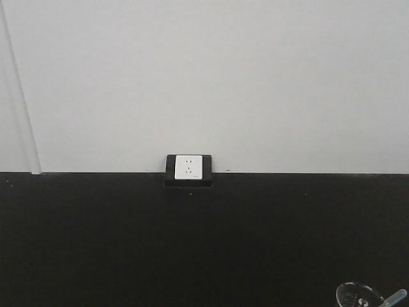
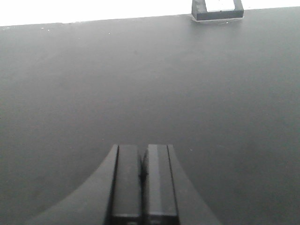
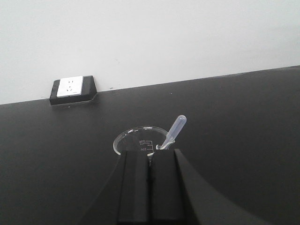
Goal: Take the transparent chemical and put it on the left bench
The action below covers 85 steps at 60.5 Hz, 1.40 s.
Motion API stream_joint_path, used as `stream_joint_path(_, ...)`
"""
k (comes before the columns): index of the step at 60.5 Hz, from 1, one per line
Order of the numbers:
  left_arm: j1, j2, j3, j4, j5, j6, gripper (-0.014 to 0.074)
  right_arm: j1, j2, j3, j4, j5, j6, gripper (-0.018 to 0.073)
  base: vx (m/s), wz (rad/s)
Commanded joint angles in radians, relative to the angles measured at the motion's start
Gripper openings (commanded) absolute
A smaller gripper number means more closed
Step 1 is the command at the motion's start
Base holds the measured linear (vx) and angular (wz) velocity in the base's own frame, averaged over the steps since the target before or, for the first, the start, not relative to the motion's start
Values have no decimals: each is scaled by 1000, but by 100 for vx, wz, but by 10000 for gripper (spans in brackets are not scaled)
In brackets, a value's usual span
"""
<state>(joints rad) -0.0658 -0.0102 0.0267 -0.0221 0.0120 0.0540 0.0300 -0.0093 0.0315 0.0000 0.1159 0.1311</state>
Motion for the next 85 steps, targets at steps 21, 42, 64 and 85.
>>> stream_joint_path(21, -2, -19, 16, -1, -78, -8, -3, -1, -12, -10, -13, -265, -63, -8, 0, 0)
stream_joint_path(42, -2, -19, 16, -1, -78, -8, -3, -2, 286, -267, 0, -298, -168, -8, 0, 0)
stream_joint_path(64, -2, -19, 16, -1, -78, -8, -3, 0, 744, -393, 0, -441, -209, -6, 0, 0)
stream_joint_path(85, -2, -19, 16, -1, -78, -8, -3, 0, 913, -393, 0, -520, -206, 150, 0, 0)
